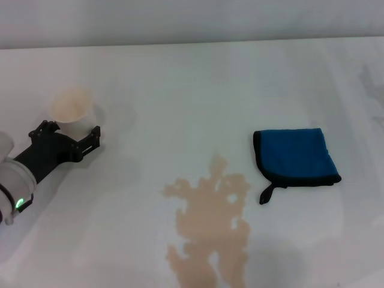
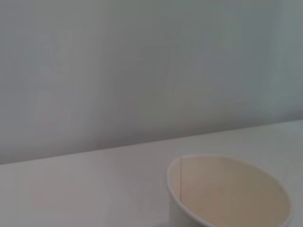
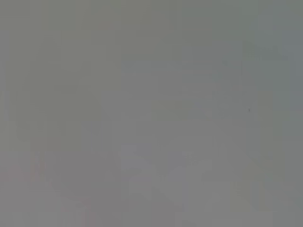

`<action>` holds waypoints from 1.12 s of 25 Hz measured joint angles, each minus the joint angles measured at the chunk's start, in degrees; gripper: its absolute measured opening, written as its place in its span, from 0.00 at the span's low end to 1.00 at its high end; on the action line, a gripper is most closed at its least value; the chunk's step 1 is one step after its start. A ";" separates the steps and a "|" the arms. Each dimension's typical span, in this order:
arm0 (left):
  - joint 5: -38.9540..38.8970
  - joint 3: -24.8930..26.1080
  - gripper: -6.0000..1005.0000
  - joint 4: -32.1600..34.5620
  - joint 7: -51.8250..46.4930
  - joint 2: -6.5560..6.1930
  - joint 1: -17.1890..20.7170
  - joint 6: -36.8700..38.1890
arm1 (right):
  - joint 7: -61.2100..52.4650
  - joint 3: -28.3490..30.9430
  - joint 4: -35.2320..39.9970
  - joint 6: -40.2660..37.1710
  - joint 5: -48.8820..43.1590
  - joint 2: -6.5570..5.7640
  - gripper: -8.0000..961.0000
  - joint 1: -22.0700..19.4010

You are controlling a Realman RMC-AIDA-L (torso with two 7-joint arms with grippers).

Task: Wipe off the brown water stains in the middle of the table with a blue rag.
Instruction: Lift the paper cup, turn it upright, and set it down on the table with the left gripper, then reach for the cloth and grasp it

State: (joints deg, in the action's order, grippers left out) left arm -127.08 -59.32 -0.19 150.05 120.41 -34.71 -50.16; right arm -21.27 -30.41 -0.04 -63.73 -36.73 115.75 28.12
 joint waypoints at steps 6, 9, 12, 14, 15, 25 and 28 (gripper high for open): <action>-0.16 0.00 0.87 0.00 -0.20 -0.03 2.85 -5.21 | 0.00 0.00 0.16 0.02 0.00 0.00 0.89 0.00; -0.18 0.02 0.87 -0.20 -0.30 -0.05 4.36 -7.25 | 0.00 0.00 0.19 -0.08 0.00 0.00 0.89 0.03; -0.24 0.16 0.87 -1.11 -0.32 -0.06 5.40 -8.88 | 0.00 0.00 0.21 -0.15 0.00 -0.07 0.89 0.19; -0.12 0.20 0.86 -2.11 -0.37 -0.21 6.20 -11.38 | 0.00 0.00 0.21 -0.16 0.00 -0.08 0.89 0.23; 0.05 0.16 0.86 -2.45 -0.38 -0.26 6.59 -12.79 | 0.00 0.00 0.21 -0.16 0.00 -0.09 0.89 0.25; -0.58 5.39 0.86 -3.08 -2.27 -0.54 16.95 -33.89 | -1.30 0.57 0.22 0.16 0.34 -0.14 0.89 0.37; -0.66 8.90 0.86 -2.66 -4.63 -0.95 18.59 -34.80 | -7.11 -0.72 1.56 2.51 -0.16 -0.47 0.89 0.34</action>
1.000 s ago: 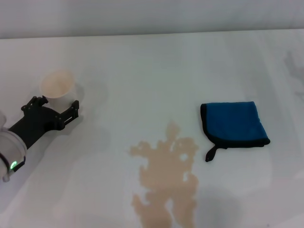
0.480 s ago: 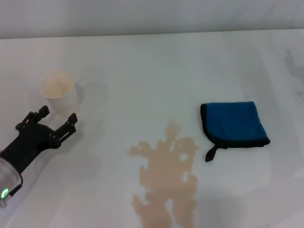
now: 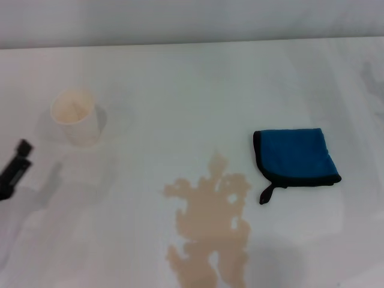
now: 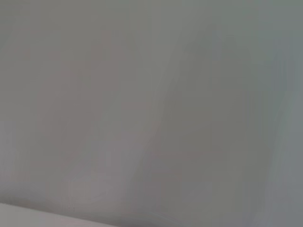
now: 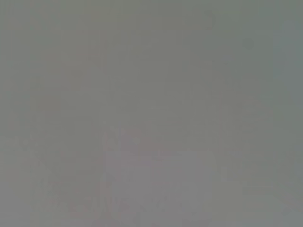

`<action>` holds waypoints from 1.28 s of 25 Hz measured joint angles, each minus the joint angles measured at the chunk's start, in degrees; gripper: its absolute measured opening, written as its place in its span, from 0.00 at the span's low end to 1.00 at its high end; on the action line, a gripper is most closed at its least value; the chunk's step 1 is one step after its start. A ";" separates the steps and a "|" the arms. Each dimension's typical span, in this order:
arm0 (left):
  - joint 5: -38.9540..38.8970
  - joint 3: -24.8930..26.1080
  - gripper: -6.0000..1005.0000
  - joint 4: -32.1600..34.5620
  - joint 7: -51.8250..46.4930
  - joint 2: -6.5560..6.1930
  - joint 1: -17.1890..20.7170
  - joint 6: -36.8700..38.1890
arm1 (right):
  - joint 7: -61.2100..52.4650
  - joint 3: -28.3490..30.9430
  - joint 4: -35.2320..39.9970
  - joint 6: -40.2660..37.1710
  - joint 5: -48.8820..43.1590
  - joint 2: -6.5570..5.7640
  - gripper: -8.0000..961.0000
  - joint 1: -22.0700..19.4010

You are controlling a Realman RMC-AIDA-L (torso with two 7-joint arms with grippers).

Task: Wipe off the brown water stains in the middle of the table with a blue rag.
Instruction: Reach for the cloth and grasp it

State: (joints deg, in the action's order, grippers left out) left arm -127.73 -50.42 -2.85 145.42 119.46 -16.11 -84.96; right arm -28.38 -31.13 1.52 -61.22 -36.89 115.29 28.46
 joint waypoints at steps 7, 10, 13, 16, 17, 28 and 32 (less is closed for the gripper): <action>-0.06 8.58 0.86 0.78 -0.86 -0.39 1.71 2.10 | -19.20 -18.53 11.46 11.50 -6.72 -1.00 0.89 -0.64; -0.07 8.77 0.86 1.80 -0.92 -0.43 1.31 3.38 | -31.83 -28.12 15.88 14.49 -12.72 -3.11 0.89 -0.67; -0.48 8.84 0.86 1.92 -1.04 -0.43 0.21 3.99 | -45.25 -35.38 19.23 14.49 -19.88 -5.83 0.89 -0.25; -1.94 8.87 0.86 1.94 -1.43 -0.37 -0.98 4.19 | -58.28 -40.52 22.38 11.80 -29.29 -8.87 0.89 1.11; -2.25 8.88 0.86 1.94 -1.45 -0.37 -1.32 4.28 | -61.40 -40.97 22.96 10.05 -32.65 -9.51 0.89 1.75; -3.59 8.95 0.86 3.88 -1.51 -0.45 -4.13 7.08 | -86.50 -41.21 28.12 -9.52 -66.02 -14.39 0.89 11.02; -3.74 8.94 0.86 4.71 -1.59 -0.46 -4.64 8.47 | -94.47 -41.21 34.59 -14.78 -78.02 -13.78 0.89 13.29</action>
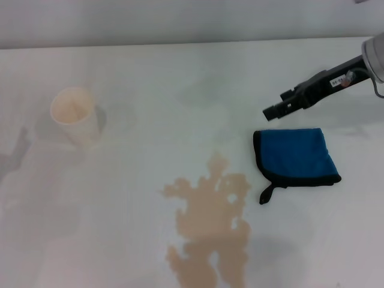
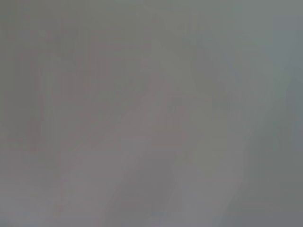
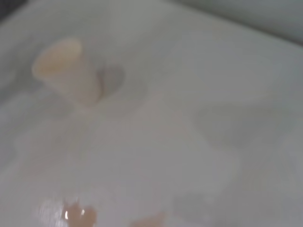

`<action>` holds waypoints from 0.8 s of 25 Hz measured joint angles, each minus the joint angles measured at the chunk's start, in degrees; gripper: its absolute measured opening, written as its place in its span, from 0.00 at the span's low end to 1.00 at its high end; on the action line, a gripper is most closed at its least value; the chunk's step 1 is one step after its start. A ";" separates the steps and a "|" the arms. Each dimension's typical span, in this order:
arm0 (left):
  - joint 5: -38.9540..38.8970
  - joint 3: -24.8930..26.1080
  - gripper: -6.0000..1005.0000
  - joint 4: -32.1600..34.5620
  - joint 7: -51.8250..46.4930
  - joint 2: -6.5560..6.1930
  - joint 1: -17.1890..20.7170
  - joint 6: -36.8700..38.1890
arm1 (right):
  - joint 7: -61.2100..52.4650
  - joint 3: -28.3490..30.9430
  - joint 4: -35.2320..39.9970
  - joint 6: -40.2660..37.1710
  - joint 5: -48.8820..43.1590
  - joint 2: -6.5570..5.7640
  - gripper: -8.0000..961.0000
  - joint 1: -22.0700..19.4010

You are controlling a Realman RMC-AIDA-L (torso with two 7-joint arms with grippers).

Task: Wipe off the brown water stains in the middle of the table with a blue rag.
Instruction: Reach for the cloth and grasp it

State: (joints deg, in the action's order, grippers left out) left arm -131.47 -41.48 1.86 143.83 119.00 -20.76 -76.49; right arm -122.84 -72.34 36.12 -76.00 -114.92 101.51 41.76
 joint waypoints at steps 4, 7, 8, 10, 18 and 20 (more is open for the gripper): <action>-0.02 0.00 0.86 0.11 -0.03 0.00 -0.29 0.89 | -5.44 0.00 5.64 -4.16 -9.16 1.46 0.89 2.00; -0.02 -0.01 0.86 0.47 -0.04 0.00 -0.40 1.43 | -8.31 0.03 9.83 -6.87 -15.68 3.08 0.89 3.24; -0.02 0.00 0.86 0.60 -0.04 0.00 -0.40 1.52 | -9.12 0.03 11.18 -7.85 -18.15 3.81 0.89 3.66; -0.02 0.00 0.86 0.85 -0.04 0.00 -0.41 1.59 | -10.31 0.04 12.80 -9.22 -22.19 5.13 0.88 4.58; -0.01 -0.01 0.86 1.51 -0.05 0.00 -0.68 2.16 | -13.38 -0.22 16.04 -12.02 -40.86 12.57 0.88 6.88; -0.01 0.00 0.86 1.51 -0.05 0.00 -0.98 2.62 | -13.80 -0.60 16.22 -11.68 -43.87 13.62 0.87 6.86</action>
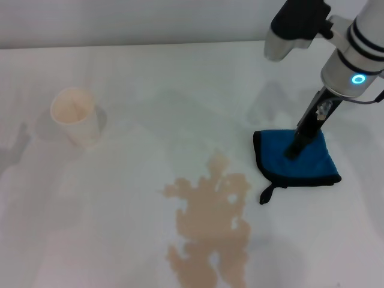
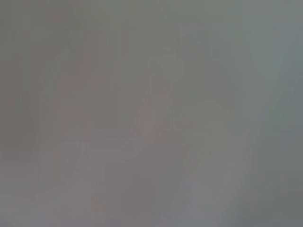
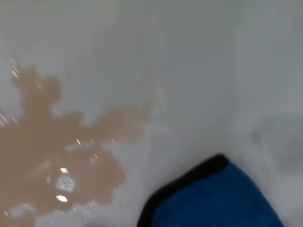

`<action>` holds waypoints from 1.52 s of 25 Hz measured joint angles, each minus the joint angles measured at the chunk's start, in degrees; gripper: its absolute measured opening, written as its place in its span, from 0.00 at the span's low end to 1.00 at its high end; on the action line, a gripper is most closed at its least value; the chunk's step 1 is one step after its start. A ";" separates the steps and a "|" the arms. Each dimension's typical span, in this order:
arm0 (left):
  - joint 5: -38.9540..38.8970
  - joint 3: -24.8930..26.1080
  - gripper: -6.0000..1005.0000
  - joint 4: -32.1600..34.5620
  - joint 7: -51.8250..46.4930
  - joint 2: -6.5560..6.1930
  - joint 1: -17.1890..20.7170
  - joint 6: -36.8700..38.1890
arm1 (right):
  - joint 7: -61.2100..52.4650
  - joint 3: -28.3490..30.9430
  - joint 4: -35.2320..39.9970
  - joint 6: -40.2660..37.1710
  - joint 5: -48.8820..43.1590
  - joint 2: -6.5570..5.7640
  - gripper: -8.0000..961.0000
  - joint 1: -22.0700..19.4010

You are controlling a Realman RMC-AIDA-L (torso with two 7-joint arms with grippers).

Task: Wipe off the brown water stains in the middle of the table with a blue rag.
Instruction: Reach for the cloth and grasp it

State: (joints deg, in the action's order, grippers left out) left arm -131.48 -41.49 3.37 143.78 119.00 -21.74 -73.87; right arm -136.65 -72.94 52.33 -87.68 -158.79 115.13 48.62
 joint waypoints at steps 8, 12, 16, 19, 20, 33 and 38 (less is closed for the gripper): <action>0.00 0.00 0.86 -0.18 0.00 0.00 -0.78 1.05 | -1.30 -0.62 -1.68 3.47 -1.56 0.34 0.86 -1.10; 0.00 0.00 0.86 -0.05 0.00 0.04 -0.83 1.66 | -1.34 -0.62 -2.72 4.53 -1.71 0.45 0.86 -1.48; 0.00 0.00 0.86 -0.02 0.00 0.08 -1.24 2.17 | -1.35 -0.63 -3.55 5.08 -1.71 0.60 0.86 -1.51; 0.00 0.00 0.86 -0.04 0.00 0.09 -1.47 2.37 | -1.35 -0.97 -3.96 5.54 -1.46 0.68 0.85 -1.51; 0.00 0.00 0.86 -0.05 0.00 0.09 -1.49 2.40 | -1.35 -1.13 -4.11 5.72 -1.37 0.73 0.85 -1.51; 0.00 0.00 0.86 -0.06 0.00 0.09 -1.94 2.77 | -1.35 -2.06 -6.77 8.84 -0.76 0.97 0.84 -1.51; 0.00 0.00 0.86 -0.04 0.00 0.09 -2.37 3.66 | -1.34 -2.05 -7.14 8.98 -0.77 0.98 0.83 -1.43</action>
State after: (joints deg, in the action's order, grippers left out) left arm -131.48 -41.48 3.34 143.78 119.09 -24.10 -70.21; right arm -137.99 -74.99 45.19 -78.71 -159.55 116.11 47.18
